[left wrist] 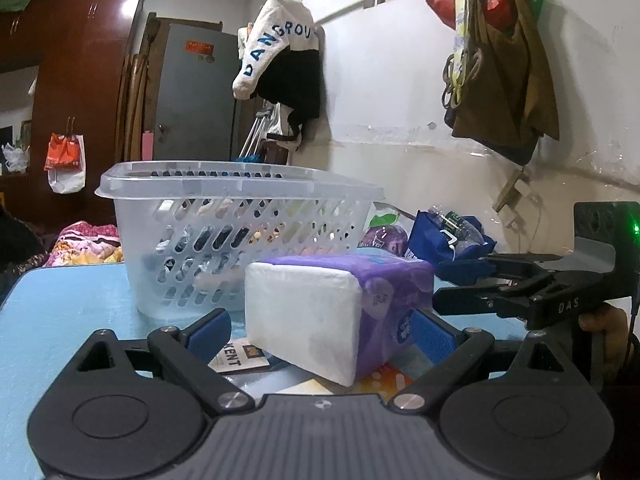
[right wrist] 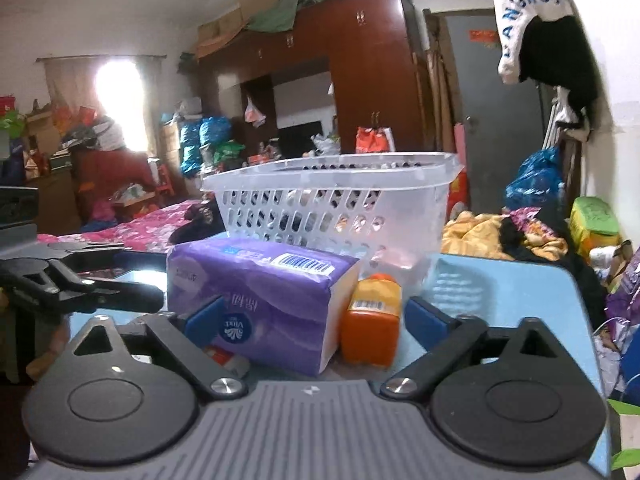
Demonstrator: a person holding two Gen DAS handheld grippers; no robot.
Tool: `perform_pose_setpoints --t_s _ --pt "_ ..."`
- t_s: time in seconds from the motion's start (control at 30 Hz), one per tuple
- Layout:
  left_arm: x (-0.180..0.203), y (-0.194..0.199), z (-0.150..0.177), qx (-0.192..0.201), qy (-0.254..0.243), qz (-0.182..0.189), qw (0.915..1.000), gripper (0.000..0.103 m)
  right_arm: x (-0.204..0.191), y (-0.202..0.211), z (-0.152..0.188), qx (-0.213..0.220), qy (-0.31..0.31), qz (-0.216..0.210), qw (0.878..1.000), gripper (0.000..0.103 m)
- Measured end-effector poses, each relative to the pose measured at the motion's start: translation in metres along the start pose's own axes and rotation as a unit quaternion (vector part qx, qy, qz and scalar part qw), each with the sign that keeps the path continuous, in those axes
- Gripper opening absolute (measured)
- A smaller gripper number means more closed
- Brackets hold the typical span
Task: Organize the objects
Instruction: 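Grasp the purple tissue pack with the right gripper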
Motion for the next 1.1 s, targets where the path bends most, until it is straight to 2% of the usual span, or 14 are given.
perform_pose_setpoints --t_s 0.13,0.27,0.37,0.4,0.47,0.63,0.8,1.1 --pt "-0.001 -0.009 0.000 -0.010 0.003 0.004 0.9999 0.096 0.001 -0.005 0.005 -0.018 -0.009 -0.017 1.000 0.074" --pt "0.000 -0.017 0.002 -0.023 -0.004 0.009 0.9997 0.092 0.000 -0.008 0.009 -0.026 -0.004 -0.028 0.999 0.074" --pt "0.001 -0.024 0.004 -0.032 -0.002 0.015 0.9994 0.086 -0.003 -0.008 0.007 -0.027 -0.001 -0.038 0.999 0.068" --pt "0.001 -0.025 0.005 -0.036 -0.001 0.017 0.9992 0.080 -0.006 -0.008 0.007 -0.030 0.001 -0.043 0.999 0.061" --pt "0.002 -0.028 0.007 -0.041 0.000 0.022 0.9989 0.073 -0.007 -0.009 0.007 -0.032 0.007 -0.040 0.999 0.059" --pt "0.005 -0.026 0.007 -0.036 -0.011 0.011 0.9992 0.066 -0.007 -0.006 0.008 -0.024 0.008 -0.035 0.999 0.050" --pt "0.010 -0.020 0.007 -0.026 -0.037 -0.001 0.9990 0.060 -0.015 0.000 0.008 -0.011 0.027 -0.016 0.999 0.048" --pt "0.020 -0.007 0.002 0.009 -0.066 -0.001 0.9978 0.059 -0.027 0.011 0.004 0.020 0.047 0.007 0.999 0.047"
Point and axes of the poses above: each gripper's, at about its wrist camera, not at the fingertips, and y roughly against the way its jaws point, x to its right, z to its underside, the point moved 10 cm from there along -y, roughly the way its jaws point, and after that the axes turned 9 degrees about z, right-handed, at the moved point
